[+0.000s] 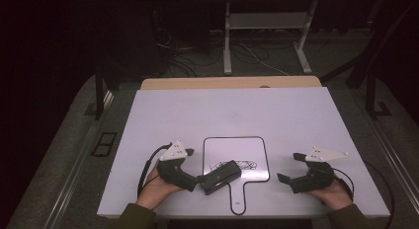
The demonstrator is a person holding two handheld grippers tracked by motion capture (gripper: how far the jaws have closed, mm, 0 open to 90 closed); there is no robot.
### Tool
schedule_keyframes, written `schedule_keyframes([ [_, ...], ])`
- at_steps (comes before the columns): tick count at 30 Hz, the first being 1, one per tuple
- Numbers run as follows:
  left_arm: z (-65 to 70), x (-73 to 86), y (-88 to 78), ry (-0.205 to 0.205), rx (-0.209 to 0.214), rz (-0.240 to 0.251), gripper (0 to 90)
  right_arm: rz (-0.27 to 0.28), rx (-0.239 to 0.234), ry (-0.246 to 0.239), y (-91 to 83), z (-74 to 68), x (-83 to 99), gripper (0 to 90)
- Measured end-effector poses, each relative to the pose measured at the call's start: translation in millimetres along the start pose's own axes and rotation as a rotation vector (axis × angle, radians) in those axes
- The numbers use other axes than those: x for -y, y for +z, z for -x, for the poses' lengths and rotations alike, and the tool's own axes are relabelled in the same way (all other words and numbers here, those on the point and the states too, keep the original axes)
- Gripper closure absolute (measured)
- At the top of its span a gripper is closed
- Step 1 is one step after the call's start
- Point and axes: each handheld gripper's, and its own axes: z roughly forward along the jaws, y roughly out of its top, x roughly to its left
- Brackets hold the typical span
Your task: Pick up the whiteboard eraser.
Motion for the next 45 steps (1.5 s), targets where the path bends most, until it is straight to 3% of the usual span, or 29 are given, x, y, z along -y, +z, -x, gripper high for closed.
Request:
schedule_keyframes([
  [31,12.6,-28.3,26.6,0.023,0.04,-0.009,0.0,0.006,-0.001,0.01,0.1,0.5,1.0,0.4],
  [40,17.9,-45.9,41.9,0.049,0.064,-0.018,0.0,0.008,-0.004,0.01,0.4,-0.6,1.3,0.4],
  [45,24.4,-44.3,45.5,0.071,0.052,-0.036,2.1,0.012,-0.006,0.008,-0.4,-0.8,1.1,0.4],
])
